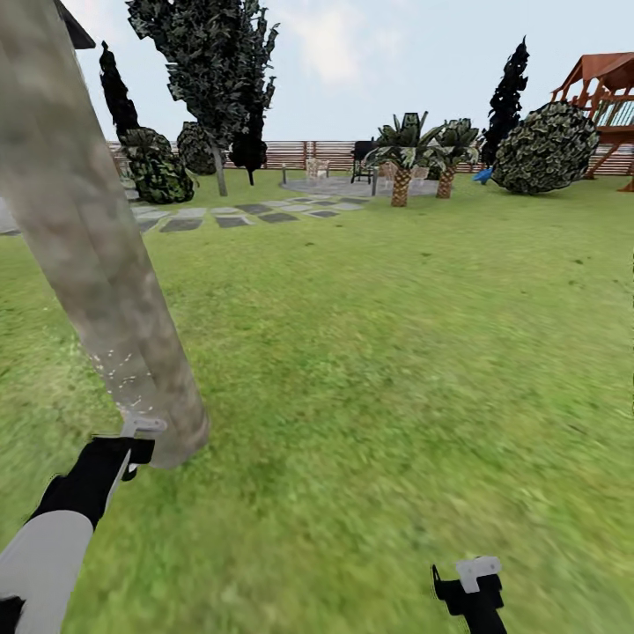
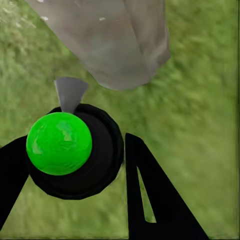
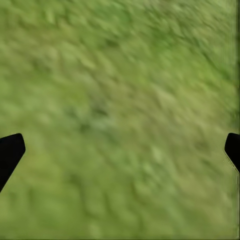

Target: In the garden, pick up the pesticide atomizer on the floor and spray pesticide onto both trees until each tree trunk is fully covered.

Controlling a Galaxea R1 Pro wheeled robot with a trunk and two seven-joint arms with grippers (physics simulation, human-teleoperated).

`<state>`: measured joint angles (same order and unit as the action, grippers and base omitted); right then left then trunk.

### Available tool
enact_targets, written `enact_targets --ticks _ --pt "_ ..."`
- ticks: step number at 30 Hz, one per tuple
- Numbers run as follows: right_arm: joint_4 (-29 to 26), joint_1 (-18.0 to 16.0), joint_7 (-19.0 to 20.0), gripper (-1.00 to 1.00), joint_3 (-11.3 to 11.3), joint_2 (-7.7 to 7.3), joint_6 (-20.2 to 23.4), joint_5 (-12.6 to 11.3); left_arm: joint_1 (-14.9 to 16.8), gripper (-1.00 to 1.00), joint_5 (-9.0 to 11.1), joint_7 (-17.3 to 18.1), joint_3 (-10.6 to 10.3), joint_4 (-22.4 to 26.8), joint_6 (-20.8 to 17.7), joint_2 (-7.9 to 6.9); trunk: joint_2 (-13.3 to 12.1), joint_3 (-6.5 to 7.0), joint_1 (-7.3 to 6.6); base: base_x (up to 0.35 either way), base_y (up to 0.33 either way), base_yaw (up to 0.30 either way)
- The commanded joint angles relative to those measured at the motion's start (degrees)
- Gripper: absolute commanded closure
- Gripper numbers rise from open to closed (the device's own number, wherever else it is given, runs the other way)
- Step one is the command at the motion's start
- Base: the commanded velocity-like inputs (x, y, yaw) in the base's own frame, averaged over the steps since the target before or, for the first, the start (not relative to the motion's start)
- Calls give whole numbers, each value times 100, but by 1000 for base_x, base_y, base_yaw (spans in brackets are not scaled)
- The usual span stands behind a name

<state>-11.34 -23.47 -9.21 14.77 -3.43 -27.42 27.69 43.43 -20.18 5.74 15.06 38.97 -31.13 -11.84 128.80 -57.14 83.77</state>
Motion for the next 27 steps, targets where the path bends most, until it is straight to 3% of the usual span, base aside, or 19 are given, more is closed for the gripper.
enact_targets --ticks 1,3,7,10,12,16,24,27 --pt "0 0 2 -100 0 0 0 0 -9 100 -3 -12 35 -130 149 -5 0 0 0 0 -274 30" --pt "0 0 1 -100 0 0 0 0 -61 100 -6 -168 188 -305 501 4 0 0 0 0 -274 159" --pt "3 0 -2 -100 0 6 0 0 -95 100 19 -612 232 -347 601 22 0 0 0 0 -274 255" --pt "4 0 5 -100 0 15 0 0 -97 100 17 -659 240 -347 607 24 0 0 0 0 -274 274" --pt "6 0 2 -100 0 25 0 0 -97 100 226 -671 242 -347 618 26 0 0 0 25 -274 223" --pt "8 0 6 -100 0 27 0 3 -98 100 343 -714 235 -352 630 44 0 0 0 110 -270 47" --pt "9 0 6 -100 0 26 0 0 -98 100 323 -737 240 -347 626 45 0 0 0 169 -252 1" --pt "9 0 6 -100 0 31 0 2 -98 100 331 -915 243 -347 626 26 0 0 0 170 -252 0"
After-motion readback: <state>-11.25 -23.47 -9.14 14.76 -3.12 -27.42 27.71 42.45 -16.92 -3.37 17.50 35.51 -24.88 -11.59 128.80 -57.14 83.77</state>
